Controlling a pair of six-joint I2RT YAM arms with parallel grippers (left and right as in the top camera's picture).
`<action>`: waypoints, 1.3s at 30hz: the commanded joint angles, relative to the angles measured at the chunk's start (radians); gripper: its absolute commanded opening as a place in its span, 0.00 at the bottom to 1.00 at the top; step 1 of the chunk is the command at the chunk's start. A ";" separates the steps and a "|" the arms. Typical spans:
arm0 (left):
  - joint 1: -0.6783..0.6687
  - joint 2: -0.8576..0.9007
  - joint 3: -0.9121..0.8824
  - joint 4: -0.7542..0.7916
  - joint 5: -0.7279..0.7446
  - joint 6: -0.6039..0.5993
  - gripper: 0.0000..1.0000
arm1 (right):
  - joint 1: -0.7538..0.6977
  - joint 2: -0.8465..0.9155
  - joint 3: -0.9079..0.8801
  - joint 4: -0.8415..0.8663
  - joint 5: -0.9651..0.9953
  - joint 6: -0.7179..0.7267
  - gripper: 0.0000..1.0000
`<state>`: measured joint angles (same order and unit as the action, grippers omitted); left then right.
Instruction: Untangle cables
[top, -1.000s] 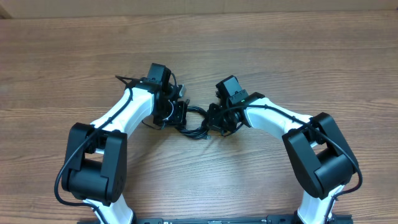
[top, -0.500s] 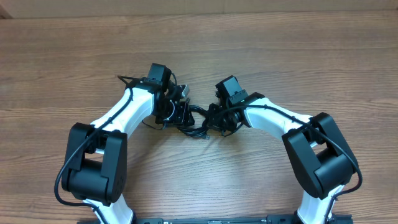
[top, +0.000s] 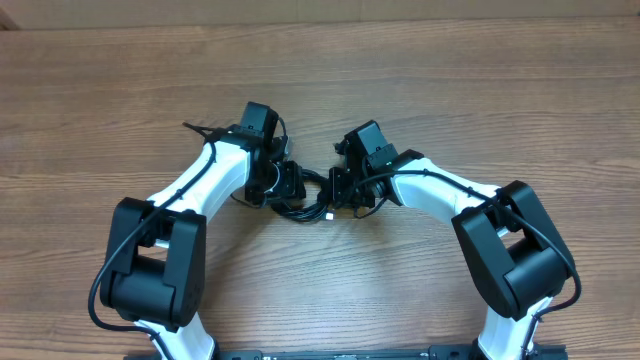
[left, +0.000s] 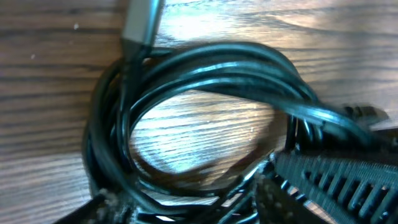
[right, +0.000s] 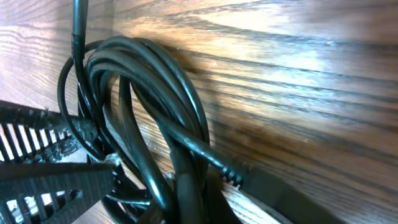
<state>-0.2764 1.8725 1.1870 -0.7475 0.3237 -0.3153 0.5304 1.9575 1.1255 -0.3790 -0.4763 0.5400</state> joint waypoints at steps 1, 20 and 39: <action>0.003 0.012 0.012 -0.016 -0.064 -0.066 0.66 | -0.004 0.009 -0.002 0.002 0.004 -0.021 0.21; 0.058 0.012 0.247 -0.277 -0.027 -0.002 0.53 | -0.004 0.009 -0.002 0.003 0.013 -0.018 0.32; 0.053 0.019 0.138 -0.090 -0.219 -0.002 0.31 | -0.004 0.009 -0.002 0.004 0.013 -0.018 0.19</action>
<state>-0.2211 1.8797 1.3506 -0.8612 0.1333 -0.3313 0.5304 1.9575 1.1255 -0.3786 -0.4709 0.5232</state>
